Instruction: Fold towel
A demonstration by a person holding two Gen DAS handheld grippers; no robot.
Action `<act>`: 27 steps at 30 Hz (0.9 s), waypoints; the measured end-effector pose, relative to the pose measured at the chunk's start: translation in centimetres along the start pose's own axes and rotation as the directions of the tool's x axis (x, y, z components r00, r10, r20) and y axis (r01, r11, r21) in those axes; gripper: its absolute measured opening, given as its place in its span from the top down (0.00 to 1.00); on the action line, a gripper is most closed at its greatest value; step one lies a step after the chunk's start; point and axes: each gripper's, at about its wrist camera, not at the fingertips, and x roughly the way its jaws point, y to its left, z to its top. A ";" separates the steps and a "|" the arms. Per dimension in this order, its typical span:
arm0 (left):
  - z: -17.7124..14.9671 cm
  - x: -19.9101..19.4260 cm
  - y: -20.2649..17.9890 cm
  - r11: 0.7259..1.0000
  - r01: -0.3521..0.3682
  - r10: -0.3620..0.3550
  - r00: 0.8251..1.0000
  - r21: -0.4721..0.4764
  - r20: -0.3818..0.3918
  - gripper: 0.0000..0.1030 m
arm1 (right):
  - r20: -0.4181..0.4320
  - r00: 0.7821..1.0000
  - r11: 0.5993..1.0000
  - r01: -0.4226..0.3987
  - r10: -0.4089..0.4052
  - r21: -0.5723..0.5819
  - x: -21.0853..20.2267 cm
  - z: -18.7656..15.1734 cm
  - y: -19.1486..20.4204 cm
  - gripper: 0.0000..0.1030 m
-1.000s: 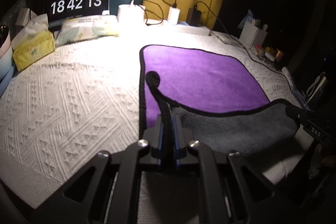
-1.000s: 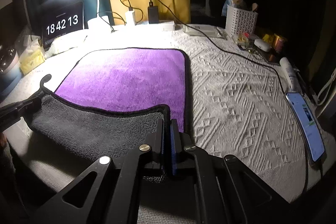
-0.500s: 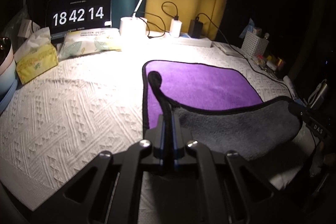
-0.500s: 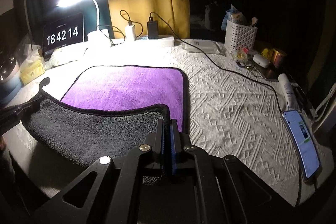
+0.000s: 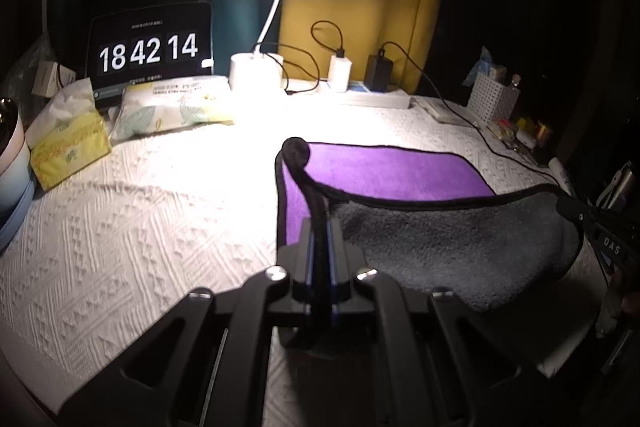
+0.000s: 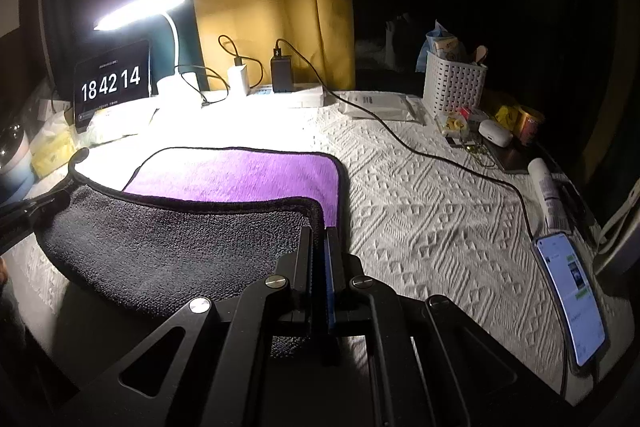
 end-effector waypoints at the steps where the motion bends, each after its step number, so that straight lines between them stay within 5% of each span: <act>1: 0.2 0.1 0.0 1.000 -0.001 0.001 1.000 0.001 0.003 0.95 | 0.002 1.000 1.000 0.000 0.000 0.000 0.2 0.2 -0.1 0.95; 27: 3.6 3.8 0.6 1.000 -0.012 0.012 1.000 -0.002 0.020 0.95 | 0.003 1.000 1.000 -0.001 0.001 -0.010 4.5 3.3 -0.4 0.95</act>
